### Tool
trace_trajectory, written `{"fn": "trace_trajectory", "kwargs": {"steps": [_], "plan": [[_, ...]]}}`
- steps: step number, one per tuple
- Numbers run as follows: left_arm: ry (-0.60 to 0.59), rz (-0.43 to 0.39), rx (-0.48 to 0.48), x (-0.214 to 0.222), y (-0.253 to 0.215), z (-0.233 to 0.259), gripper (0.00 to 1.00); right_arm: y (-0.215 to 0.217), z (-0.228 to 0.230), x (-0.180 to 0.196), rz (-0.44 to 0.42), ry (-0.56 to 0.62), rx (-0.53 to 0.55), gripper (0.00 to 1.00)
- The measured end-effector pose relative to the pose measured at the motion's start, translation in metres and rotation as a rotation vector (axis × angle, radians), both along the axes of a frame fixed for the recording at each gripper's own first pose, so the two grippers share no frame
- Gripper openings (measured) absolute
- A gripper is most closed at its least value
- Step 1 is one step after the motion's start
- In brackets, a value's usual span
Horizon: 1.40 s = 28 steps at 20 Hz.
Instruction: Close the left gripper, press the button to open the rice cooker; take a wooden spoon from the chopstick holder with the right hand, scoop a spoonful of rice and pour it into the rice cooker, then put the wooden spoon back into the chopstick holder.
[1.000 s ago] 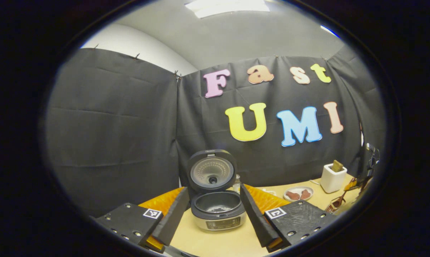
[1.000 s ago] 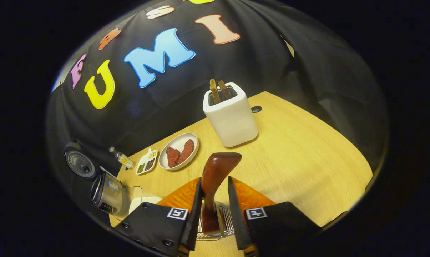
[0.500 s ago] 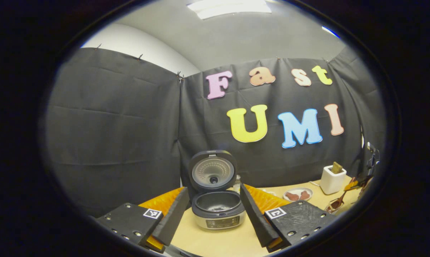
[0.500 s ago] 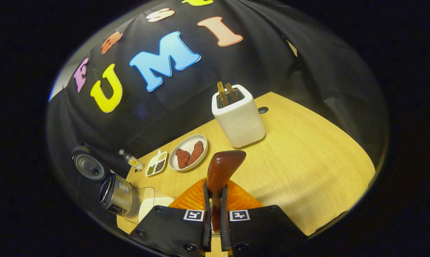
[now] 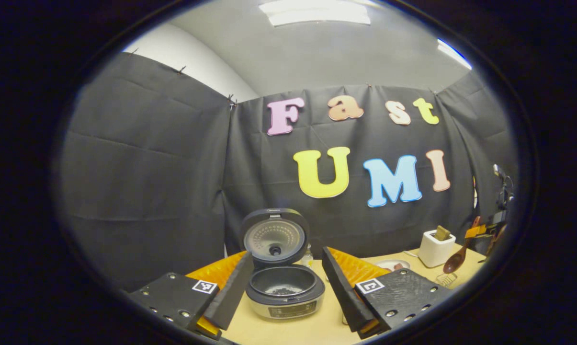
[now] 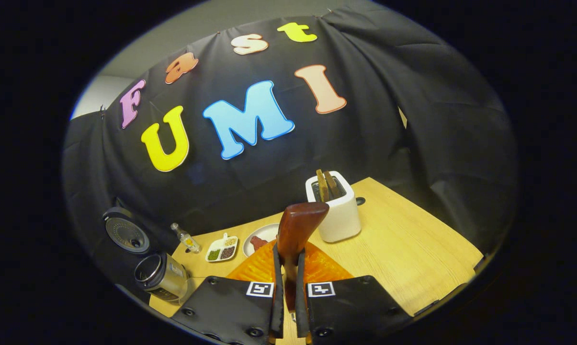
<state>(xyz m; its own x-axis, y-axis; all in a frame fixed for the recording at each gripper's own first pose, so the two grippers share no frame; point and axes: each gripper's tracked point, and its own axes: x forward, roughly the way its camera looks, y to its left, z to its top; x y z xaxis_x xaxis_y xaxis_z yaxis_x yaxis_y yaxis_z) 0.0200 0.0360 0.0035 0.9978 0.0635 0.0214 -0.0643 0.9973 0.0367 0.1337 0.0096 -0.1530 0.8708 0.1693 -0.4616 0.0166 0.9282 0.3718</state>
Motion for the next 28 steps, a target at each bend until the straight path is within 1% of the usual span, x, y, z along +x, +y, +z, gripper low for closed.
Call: {"fn": "trace_trajectory", "kwargs": {"steps": [3,4,7,10,11,14,15,17,19,21,25,26,28], "plan": [[0.013,-0.017,-0.007,0.012,0.025,-0.007,0.89,0.026,0.020,0.000,-0.002,-0.037,0.003,0.12],[0.015,-0.022,-0.011,0.014,0.033,-0.009,0.87,0.037,0.023,-0.001,0.000,-0.043,0.004,0.12],[0.021,-0.024,-0.011,0.023,0.059,-0.014,0.87,0.070,0.024,-0.001,0.017,-0.046,0.004,0.12],[0.029,-0.022,-0.018,0.028,0.082,-0.020,0.87,0.102,0.017,-0.007,0.042,-0.034,-0.006,0.12],[0.032,-0.020,-0.016,0.030,0.091,-0.023,0.87,0.112,0.012,-0.008,0.049,-0.030,-0.011,0.08],[0.040,-0.012,-0.008,0.033,0.113,-0.028,0.87,0.137,-0.003,-0.011,0.067,-0.016,-0.030,0.08],[0.044,-0.009,-0.007,0.033,0.119,-0.032,0.87,0.143,-0.008,-0.011,0.068,-0.012,-0.040,0.12],[0.052,-0.001,-0.009,0.035,0.130,-0.036,0.87,0.155,-0.021,-0.012,0.075,-0.005,-0.065,0.12],[0.061,0.004,-0.006,0.035,0.140,-0.040,0.87,0.165,-0.034,-0.013,0.083,-0.002,-0.103,0.12],[0.068,0.012,-0.002,0.036,0.150,-0.045,0.87,0.173,-0.046,-0.014,0.095,-0.011,-0.163,0.12],[0.084,0.025,-0.007,0.037,0.166,-0.053,0.87,0.191,-0.069,-0.015,0.141,-0.040,-0.314,0.12],[0.087,0.029,-0.005,0.038,0.170,-0.055,0.89,0.196,-0.073,-0.016,0.149,-0.052,-0.352,0.12],[0.093,0.039,0.002,0.038,0.177,-0.058,0.89,0.207,-0.082,-0.020,0.177,-0.063,-0.422,0.12]]}}
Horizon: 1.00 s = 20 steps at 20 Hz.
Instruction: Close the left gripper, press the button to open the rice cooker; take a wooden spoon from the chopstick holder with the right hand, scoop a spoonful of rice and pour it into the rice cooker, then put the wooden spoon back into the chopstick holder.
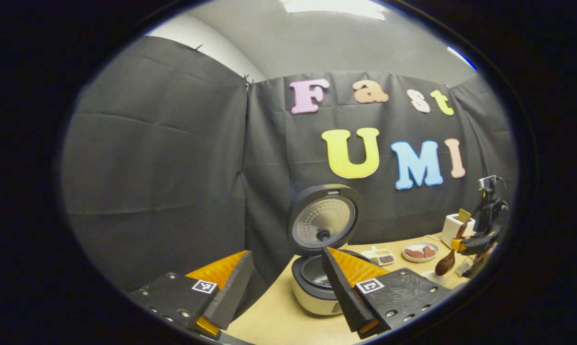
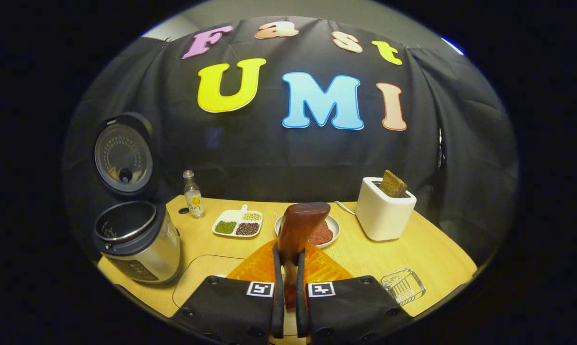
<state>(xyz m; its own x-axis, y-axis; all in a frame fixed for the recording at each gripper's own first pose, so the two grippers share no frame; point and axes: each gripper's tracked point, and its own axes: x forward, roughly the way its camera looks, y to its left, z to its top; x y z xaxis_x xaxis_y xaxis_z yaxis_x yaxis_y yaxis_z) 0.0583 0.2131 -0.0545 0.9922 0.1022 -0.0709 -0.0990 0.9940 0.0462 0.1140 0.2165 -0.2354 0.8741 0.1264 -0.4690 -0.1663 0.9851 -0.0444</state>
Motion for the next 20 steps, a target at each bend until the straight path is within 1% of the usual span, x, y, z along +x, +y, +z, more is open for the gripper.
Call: {"fn": "trace_trajectory", "kwargs": {"steps": [1,2,5,6,11,13,15,17,20], "plan": [[0.002,0.004,0.002,0.000,0.003,-0.002,0.87,0.006,-0.005,-0.002,0.015,-0.002,-0.031,0.12],[0.004,0.009,0.002,0.000,0.005,-0.001,0.89,0.012,-0.008,-0.004,0.030,-0.011,-0.059,0.12],[0.007,0.022,-0.001,0.000,0.014,-0.004,0.89,0.030,-0.010,-0.009,0.070,-0.042,-0.122,0.12],[0.007,0.025,-0.001,-0.001,0.016,-0.004,0.87,0.038,-0.012,-0.012,0.081,-0.044,-0.129,0.12],[0.009,0.034,-0.009,-0.002,0.020,-0.008,0.87,0.065,-0.018,-0.027,0.123,-0.017,-0.100,0.12],[0.009,0.036,-0.012,-0.003,0.021,-0.009,0.87,0.071,-0.020,-0.031,0.122,0.006,-0.060,0.12],[0.008,0.036,-0.017,-0.004,0.021,-0.008,0.87,0.072,-0.020,-0.034,0.105,0.038,0.003,0.12],[0.005,0.034,-0.018,-0.005,0.019,-0.009,0.87,0.069,-0.020,-0.035,0.073,0.074,0.093,0.12],[0.001,0.031,-0.015,-0.008,0.016,-0.004,0.87,0.053,-0.019,-0.031,-0.009,0.131,0.250,0.12]]}}
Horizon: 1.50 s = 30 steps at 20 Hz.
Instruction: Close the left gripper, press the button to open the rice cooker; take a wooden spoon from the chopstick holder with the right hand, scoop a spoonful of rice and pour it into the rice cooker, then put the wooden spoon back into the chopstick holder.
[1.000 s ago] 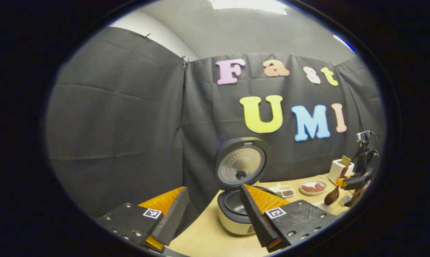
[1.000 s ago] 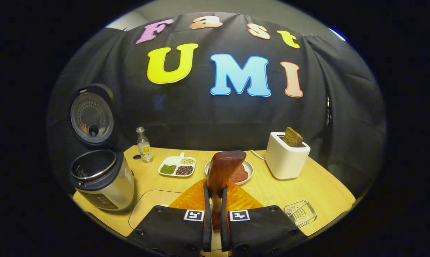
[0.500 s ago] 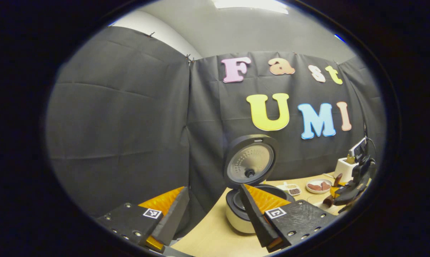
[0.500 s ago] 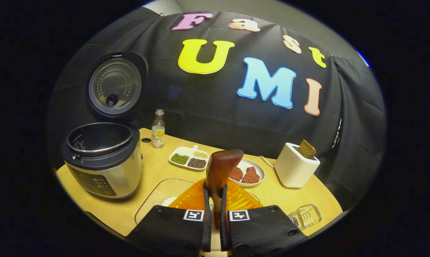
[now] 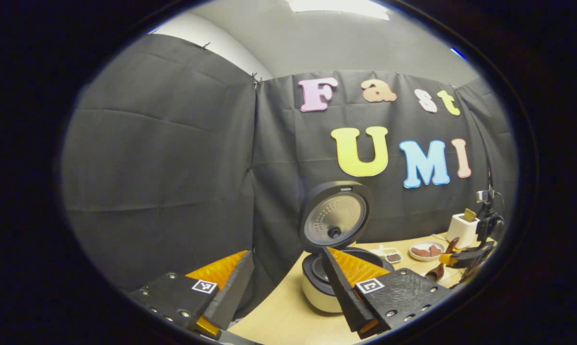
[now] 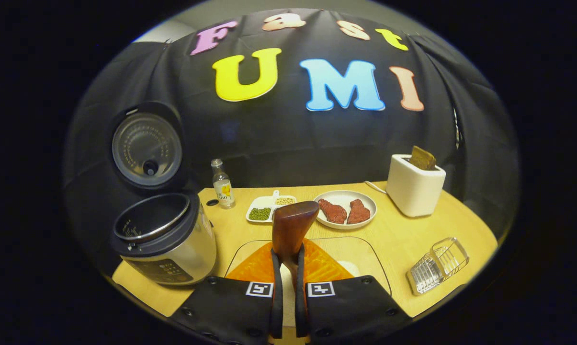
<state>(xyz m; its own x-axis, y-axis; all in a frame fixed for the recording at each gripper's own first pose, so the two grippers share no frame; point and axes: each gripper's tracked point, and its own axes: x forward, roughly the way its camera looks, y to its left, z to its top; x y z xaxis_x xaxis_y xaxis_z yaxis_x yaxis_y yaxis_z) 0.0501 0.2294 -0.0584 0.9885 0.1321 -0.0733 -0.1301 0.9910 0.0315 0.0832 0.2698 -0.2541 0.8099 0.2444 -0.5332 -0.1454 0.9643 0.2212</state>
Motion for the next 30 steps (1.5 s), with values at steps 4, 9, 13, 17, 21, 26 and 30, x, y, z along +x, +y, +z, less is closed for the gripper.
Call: {"fn": "trace_trajectory", "kwargs": {"steps": [4,9,13,17,21,26,30], "plan": [[-0.003,-0.007,0.006,-0.004,-0.008,0.004,0.87,-0.031,-0.007,0.009,-0.140,0.108,0.223,0.12],[-0.009,-0.020,0.021,-0.008,-0.021,0.013,0.87,-0.054,-0.016,0.012,-0.261,0.203,0.451,0.12],[-0.017,-0.031,0.039,-0.010,-0.033,0.022,0.87,-0.063,-0.016,0.015,-0.338,0.256,0.662,0.11],[-0.024,-0.036,0.042,-0.013,-0.039,0.027,0.87,-0.070,-0.007,0.018,-0.397,0.288,0.804,0.12],[-0.028,-0.033,0.031,-0.017,-0.037,0.027,0.87,-0.064,0.014,0.024,-0.416,0.307,0.948,0.11],[-0.032,-0.011,0.015,-0.022,-0.024,0.025,0.87,-0.037,0.047,0.036,-0.393,0.321,1.085,0.12],[-0.034,0.022,0.010,-0.033,-0.003,0.024,0.87,-0.002,0.068,0.043,-0.332,0.323,1.110,0.12]]}}
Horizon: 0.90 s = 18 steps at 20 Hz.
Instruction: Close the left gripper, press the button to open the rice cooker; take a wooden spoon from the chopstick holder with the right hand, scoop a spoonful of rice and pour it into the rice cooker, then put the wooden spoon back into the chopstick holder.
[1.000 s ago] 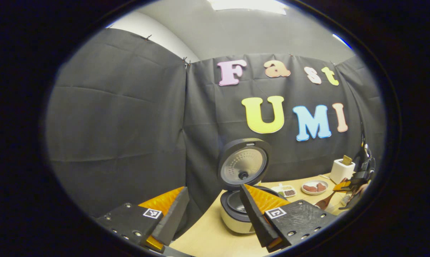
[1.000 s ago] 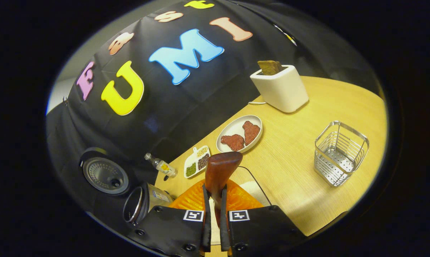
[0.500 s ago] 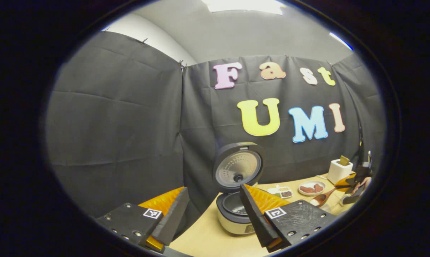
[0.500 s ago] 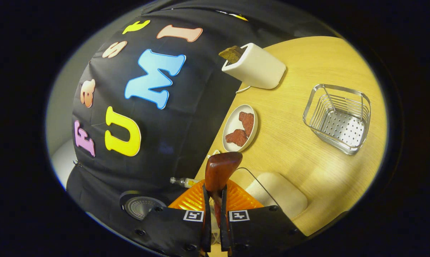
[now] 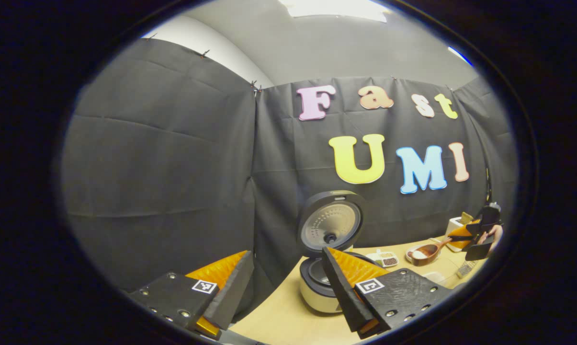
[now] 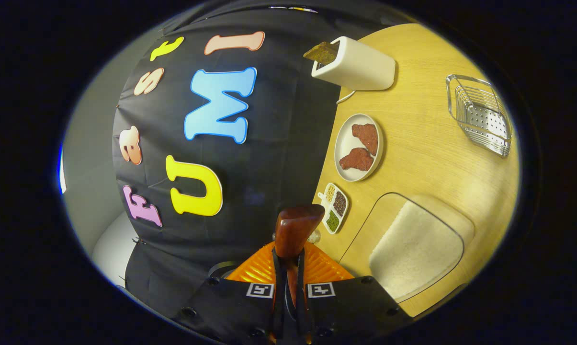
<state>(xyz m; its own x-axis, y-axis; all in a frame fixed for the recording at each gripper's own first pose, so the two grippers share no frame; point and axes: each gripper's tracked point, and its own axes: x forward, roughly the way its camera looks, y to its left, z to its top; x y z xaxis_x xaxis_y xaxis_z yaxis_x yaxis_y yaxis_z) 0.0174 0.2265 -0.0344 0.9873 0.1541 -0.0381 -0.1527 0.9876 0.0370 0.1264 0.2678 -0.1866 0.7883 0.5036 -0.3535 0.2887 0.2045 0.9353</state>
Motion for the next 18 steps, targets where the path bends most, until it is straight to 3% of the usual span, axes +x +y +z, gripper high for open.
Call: {"fn": "trace_trajectory", "kwargs": {"steps": [11,18], "plan": [[0.014,0.114,-0.020,-0.025,0.060,-0.012,0.87,0.132,0.034,0.017,0.191,-0.102,-0.032,0.11],[0.041,0.183,-0.043,-0.039,0.093,-0.030,0.87,0.210,0.015,0.013,0.342,-0.193,-0.221,0.12]]}}
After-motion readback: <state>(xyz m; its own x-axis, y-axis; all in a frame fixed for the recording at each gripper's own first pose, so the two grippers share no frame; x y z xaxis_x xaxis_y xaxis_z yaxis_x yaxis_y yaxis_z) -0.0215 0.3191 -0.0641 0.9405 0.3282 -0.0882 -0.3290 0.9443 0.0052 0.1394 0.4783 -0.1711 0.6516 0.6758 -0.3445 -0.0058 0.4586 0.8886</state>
